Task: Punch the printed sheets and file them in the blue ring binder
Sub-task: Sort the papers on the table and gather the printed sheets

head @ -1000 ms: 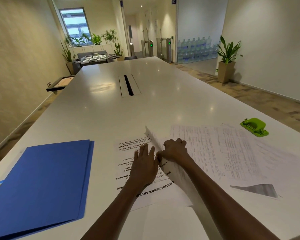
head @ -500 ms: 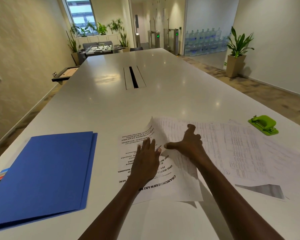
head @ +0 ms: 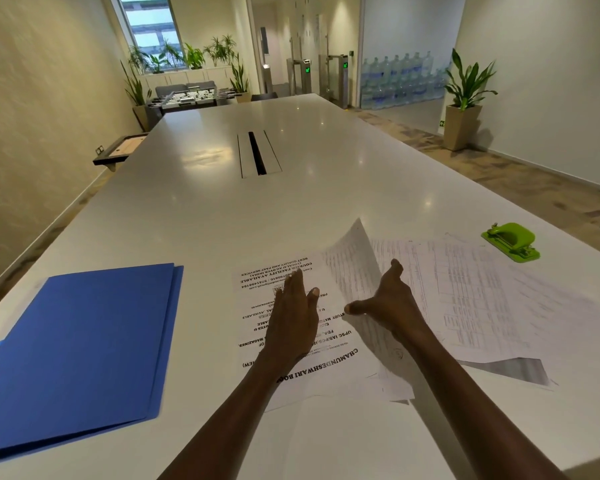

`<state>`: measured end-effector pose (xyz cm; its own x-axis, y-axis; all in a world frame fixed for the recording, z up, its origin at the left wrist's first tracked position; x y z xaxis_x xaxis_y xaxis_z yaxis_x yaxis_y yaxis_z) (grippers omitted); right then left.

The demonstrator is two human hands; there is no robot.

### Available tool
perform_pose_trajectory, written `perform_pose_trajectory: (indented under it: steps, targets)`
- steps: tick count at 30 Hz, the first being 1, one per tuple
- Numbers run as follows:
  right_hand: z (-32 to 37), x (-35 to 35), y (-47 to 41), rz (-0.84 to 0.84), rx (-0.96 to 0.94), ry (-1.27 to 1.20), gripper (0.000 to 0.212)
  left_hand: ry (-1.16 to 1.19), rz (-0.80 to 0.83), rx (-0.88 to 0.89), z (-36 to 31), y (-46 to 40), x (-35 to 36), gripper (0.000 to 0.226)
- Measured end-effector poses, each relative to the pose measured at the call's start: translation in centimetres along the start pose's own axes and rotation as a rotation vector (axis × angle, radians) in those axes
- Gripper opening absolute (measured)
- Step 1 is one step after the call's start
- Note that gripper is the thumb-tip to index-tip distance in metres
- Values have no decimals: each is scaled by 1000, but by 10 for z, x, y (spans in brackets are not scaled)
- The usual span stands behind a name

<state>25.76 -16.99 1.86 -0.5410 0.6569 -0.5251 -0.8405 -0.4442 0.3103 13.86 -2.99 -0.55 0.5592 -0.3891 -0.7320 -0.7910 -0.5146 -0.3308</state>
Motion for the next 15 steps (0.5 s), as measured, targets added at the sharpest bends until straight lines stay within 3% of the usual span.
perform_pose_trajectory:
  steps: [8, 15]
  targets:
    - [7, -4, 0, -30, -81, 41, 113, 268, -232, -109, 14, 1, -21, 52]
    - [18, -5, 8, -2, -190, -85, 85, 306, -470, -166, 28, 8, -54, 47]
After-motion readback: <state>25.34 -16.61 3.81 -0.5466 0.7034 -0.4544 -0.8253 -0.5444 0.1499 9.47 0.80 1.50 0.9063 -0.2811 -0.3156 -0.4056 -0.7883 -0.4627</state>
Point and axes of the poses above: each hand's wrist, its own y-axis away from the middle knuckle, its own x-axis out of the palm, z = x × y, the point moved 10 cm from there along -y, towards the middle knuckle, and after that the axes turned 12 degrees about x, right-handed, at the moved point
